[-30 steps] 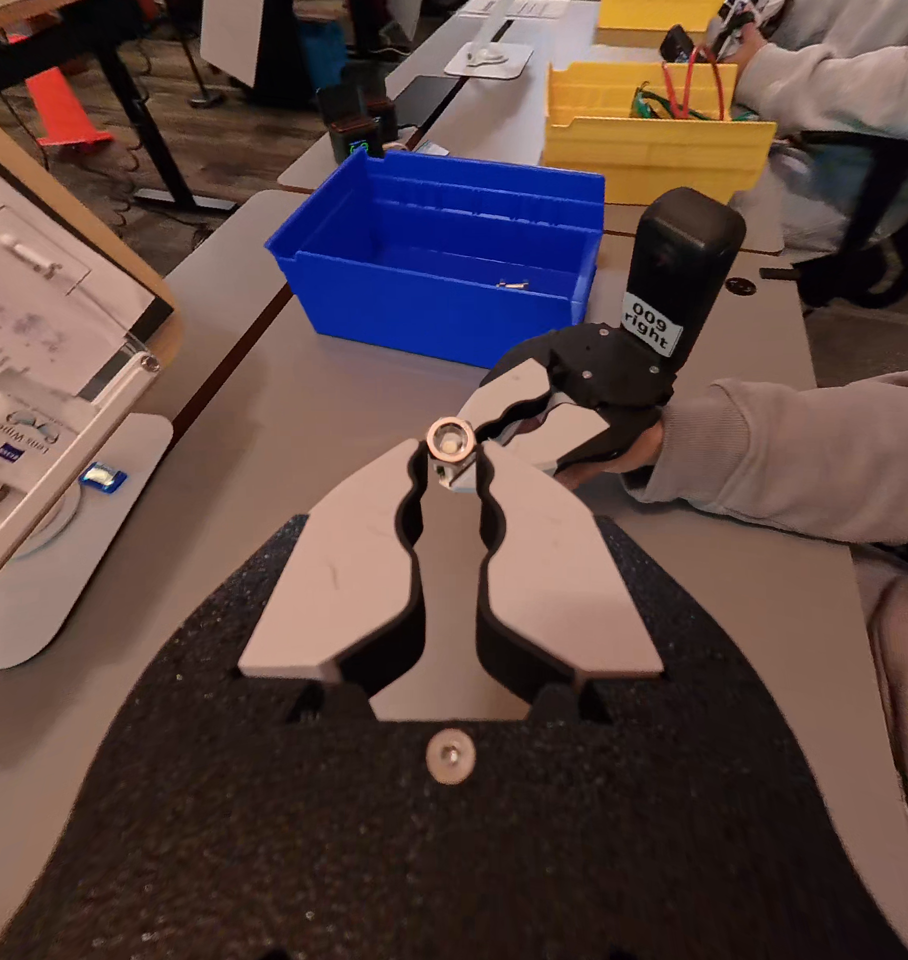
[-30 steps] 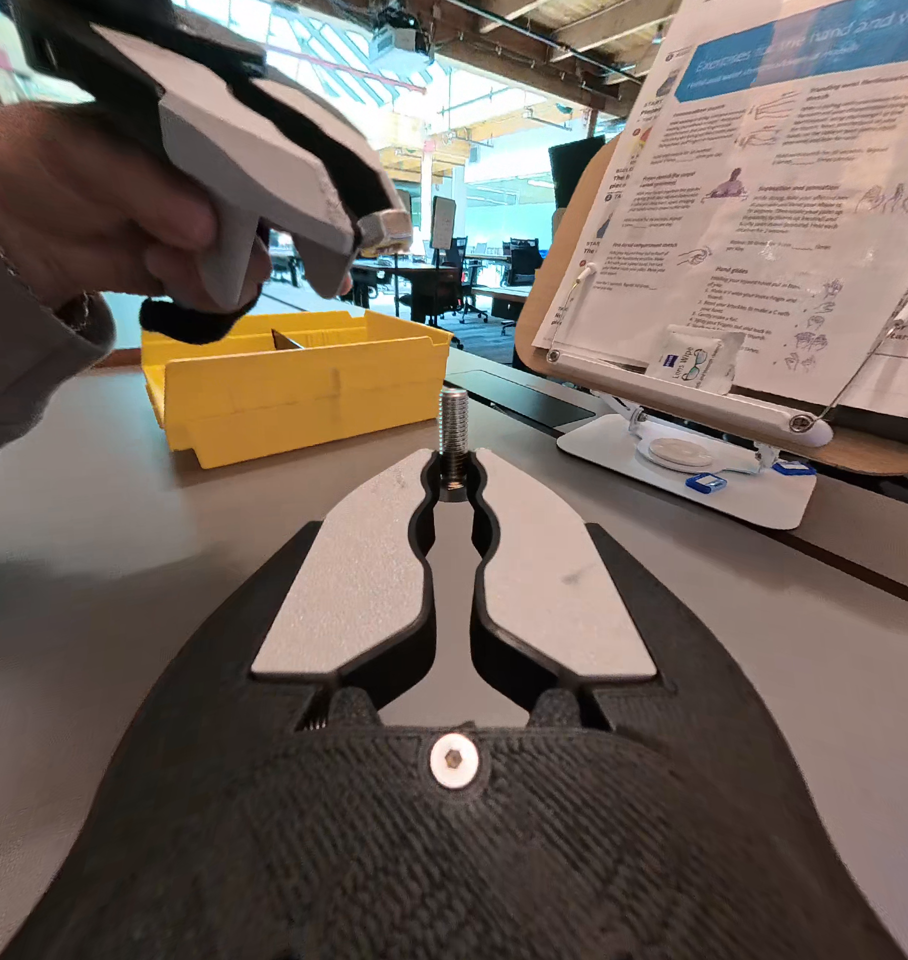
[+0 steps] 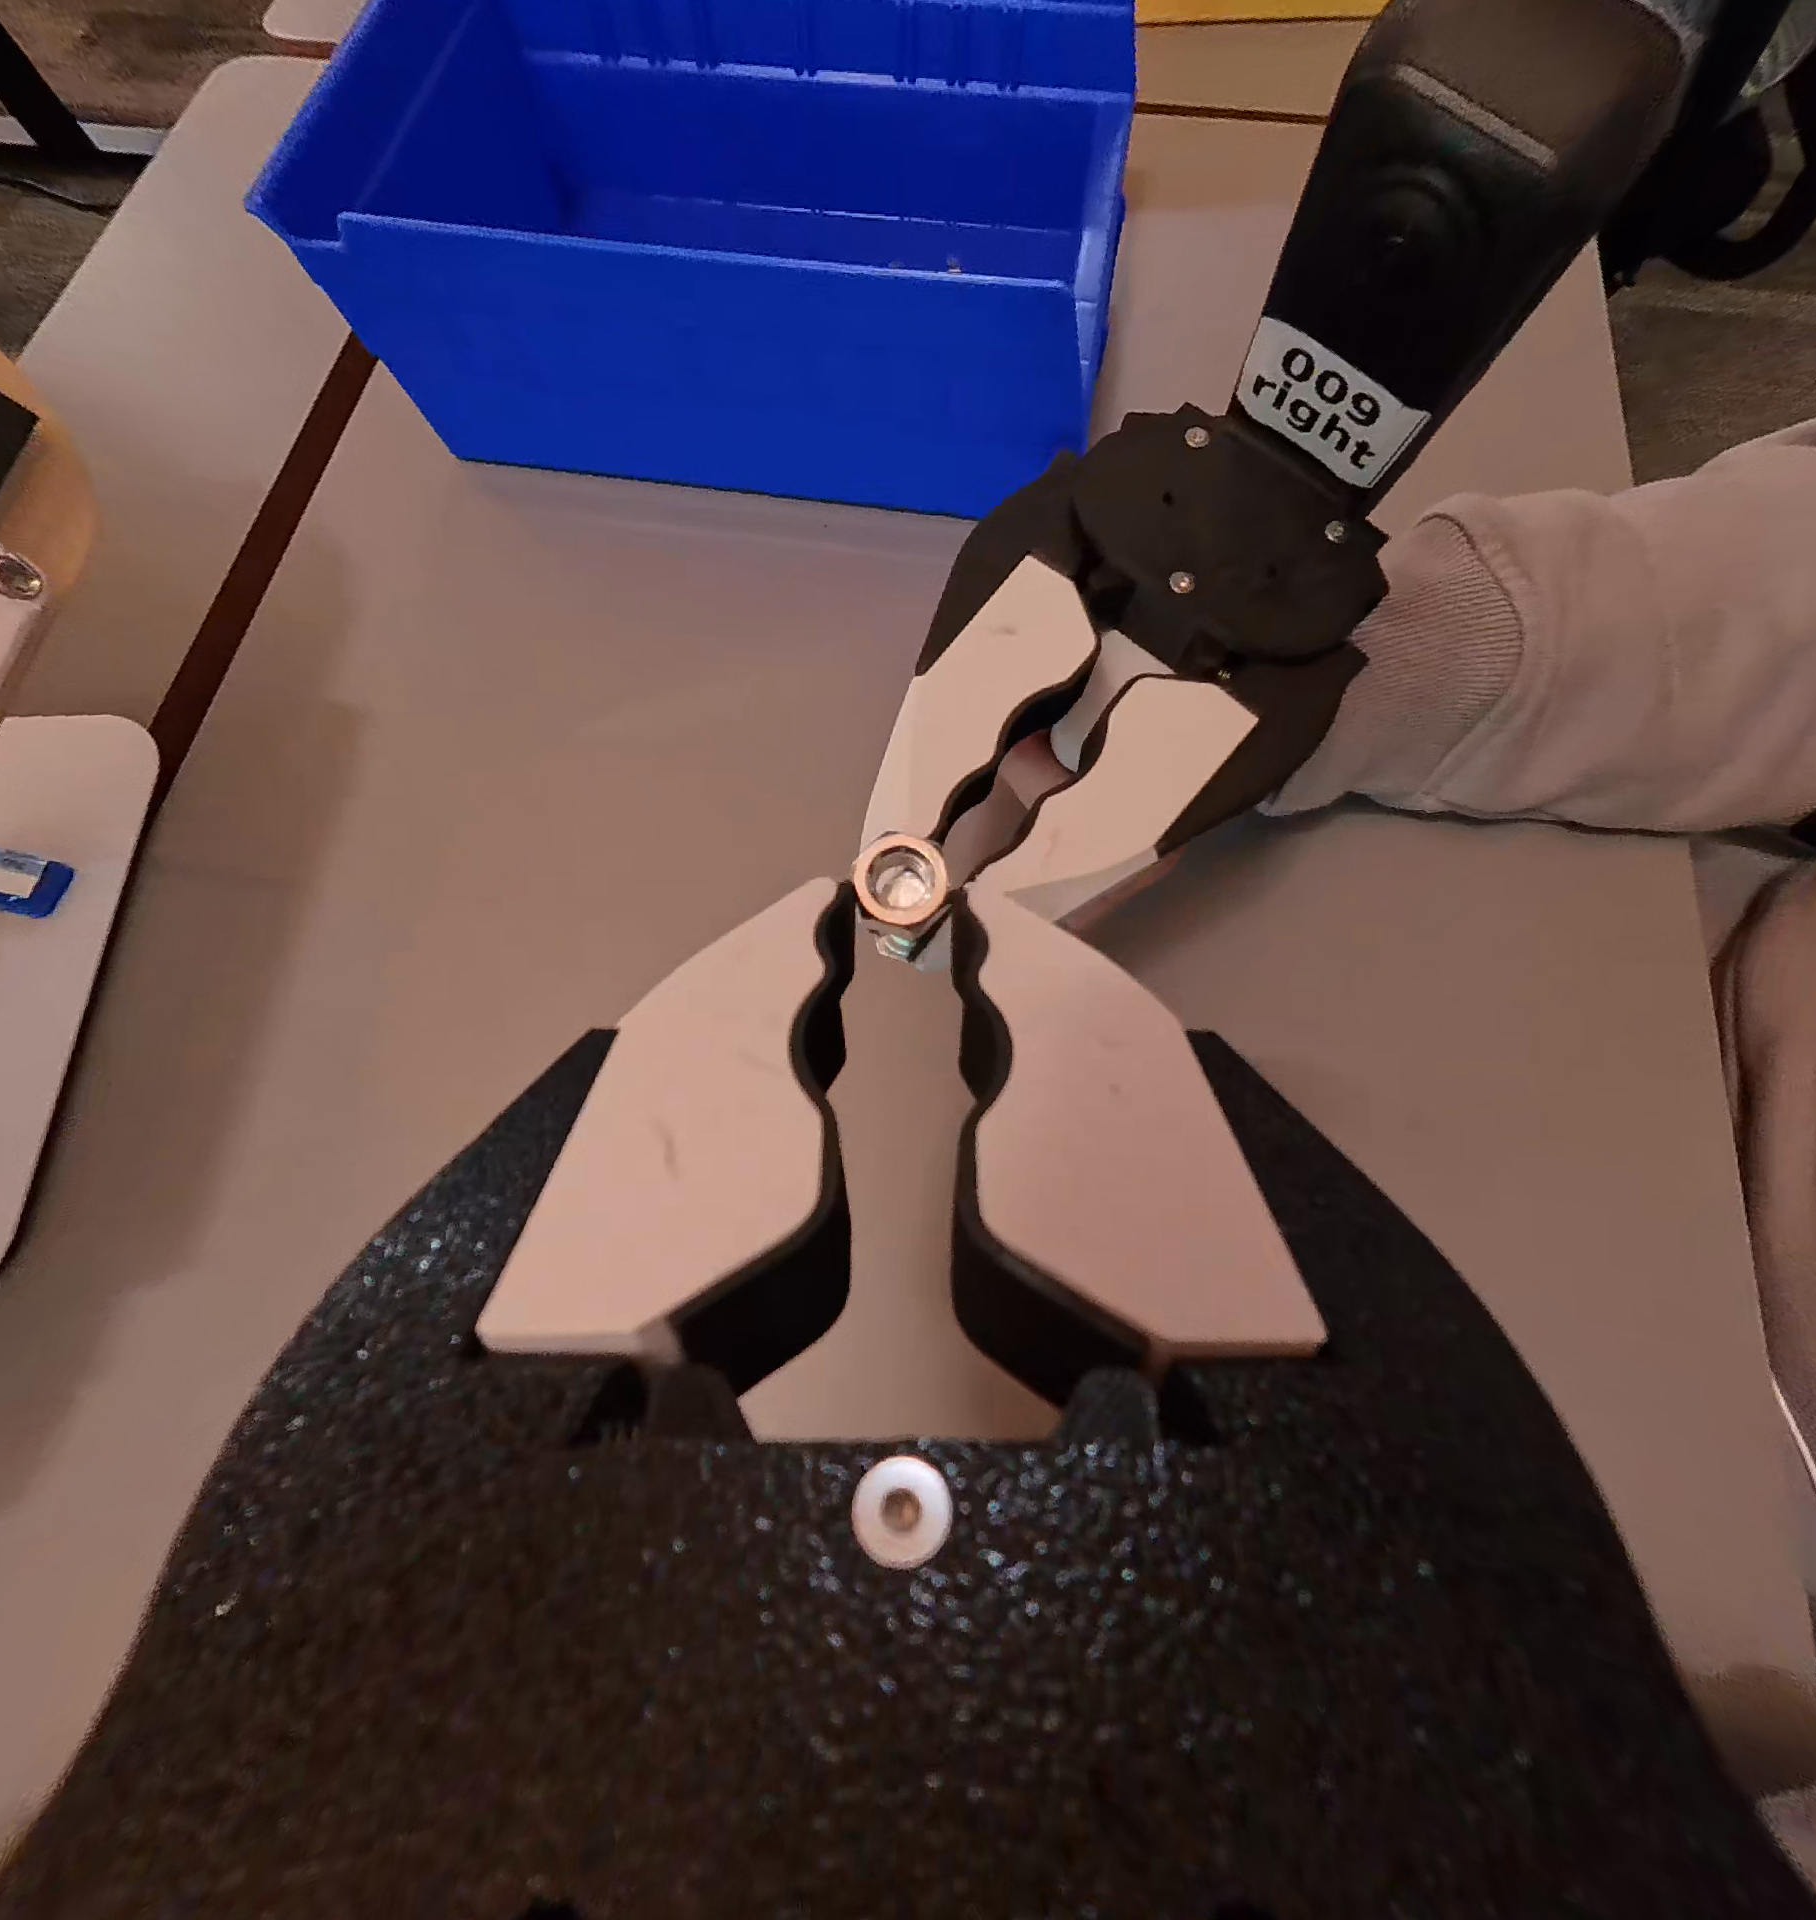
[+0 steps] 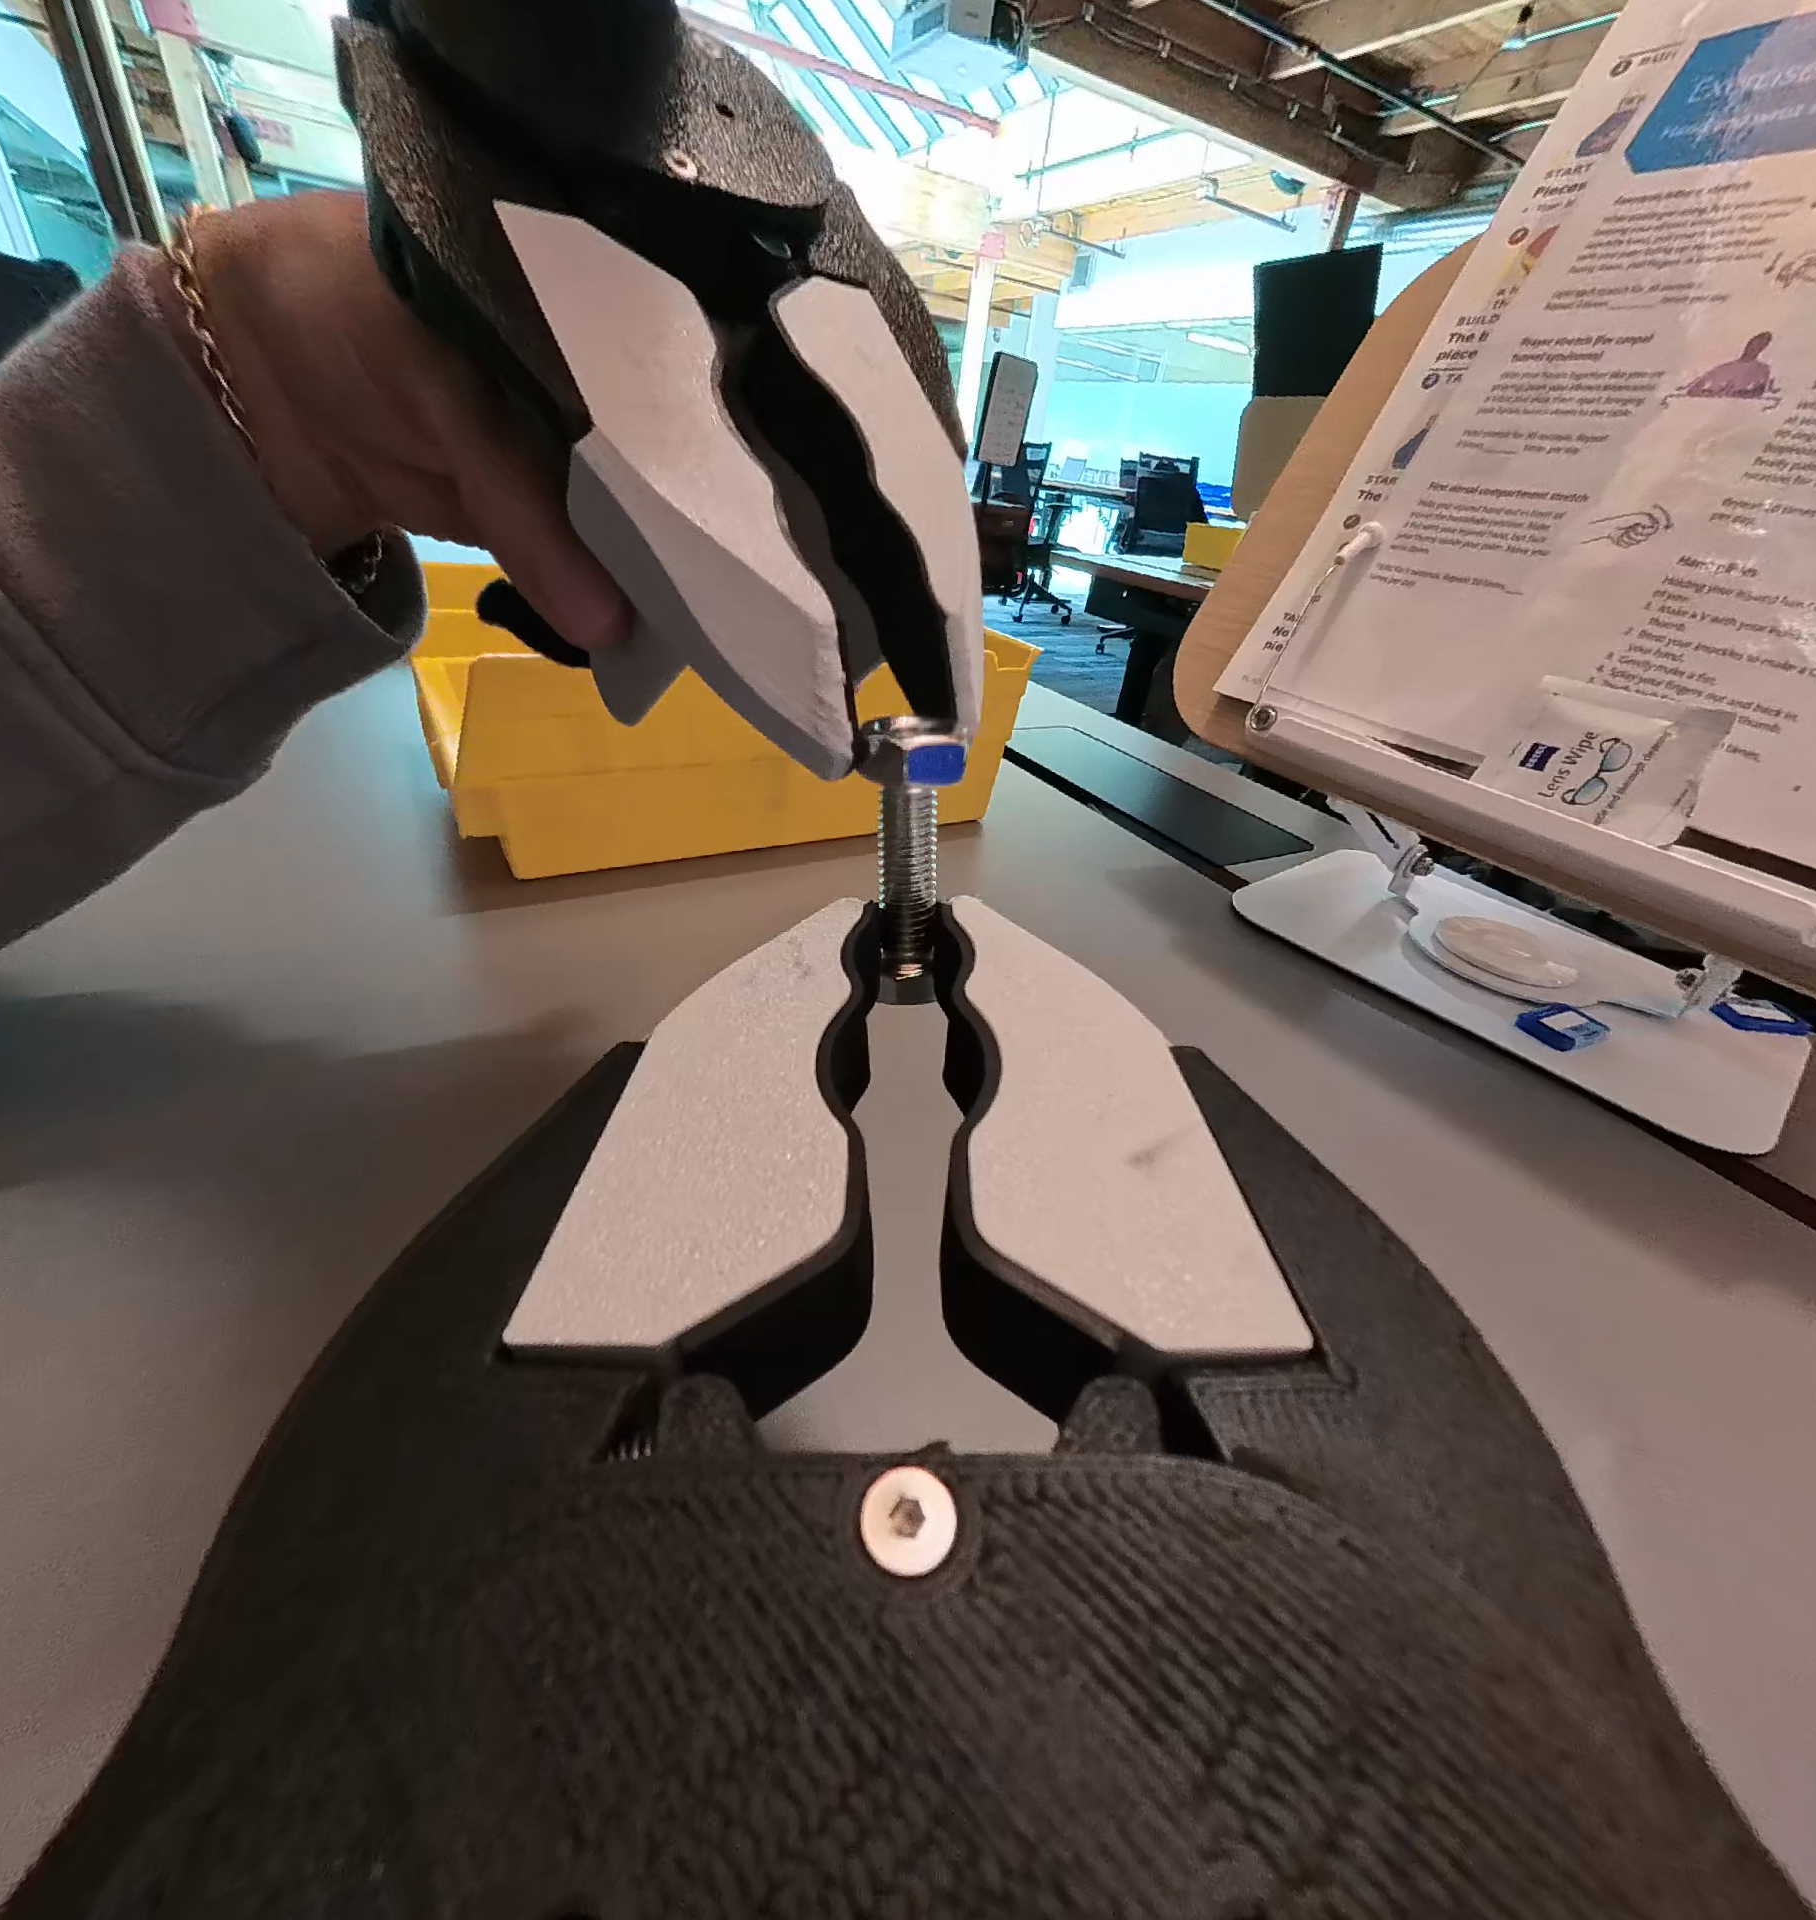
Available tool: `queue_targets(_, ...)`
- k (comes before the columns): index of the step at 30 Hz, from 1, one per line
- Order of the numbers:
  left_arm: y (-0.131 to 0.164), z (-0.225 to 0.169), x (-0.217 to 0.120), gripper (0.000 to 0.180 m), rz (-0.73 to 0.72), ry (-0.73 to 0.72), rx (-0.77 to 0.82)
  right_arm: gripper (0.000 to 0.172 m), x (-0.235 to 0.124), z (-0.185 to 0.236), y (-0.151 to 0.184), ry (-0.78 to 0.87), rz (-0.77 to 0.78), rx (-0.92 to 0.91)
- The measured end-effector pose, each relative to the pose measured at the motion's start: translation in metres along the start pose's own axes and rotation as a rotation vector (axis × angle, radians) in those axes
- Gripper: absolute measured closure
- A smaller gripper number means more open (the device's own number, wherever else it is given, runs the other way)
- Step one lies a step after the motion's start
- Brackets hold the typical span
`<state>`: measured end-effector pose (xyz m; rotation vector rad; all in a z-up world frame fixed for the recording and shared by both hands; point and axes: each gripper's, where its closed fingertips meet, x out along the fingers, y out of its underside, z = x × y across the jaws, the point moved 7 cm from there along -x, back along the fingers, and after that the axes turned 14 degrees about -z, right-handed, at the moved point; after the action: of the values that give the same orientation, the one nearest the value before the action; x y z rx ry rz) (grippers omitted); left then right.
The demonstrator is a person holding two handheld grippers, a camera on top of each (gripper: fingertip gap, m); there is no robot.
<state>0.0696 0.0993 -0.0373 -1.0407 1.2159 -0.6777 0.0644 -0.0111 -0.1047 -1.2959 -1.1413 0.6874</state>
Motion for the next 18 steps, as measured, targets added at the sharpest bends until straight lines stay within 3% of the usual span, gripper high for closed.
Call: queue_targets(18, 0.0014, -0.0002, 0.0018, 0.161, -0.009, 0.006, 0.006, 0.163, 0.0002, 0.0, 0.0012, -0.015, 0.002, 0.026)
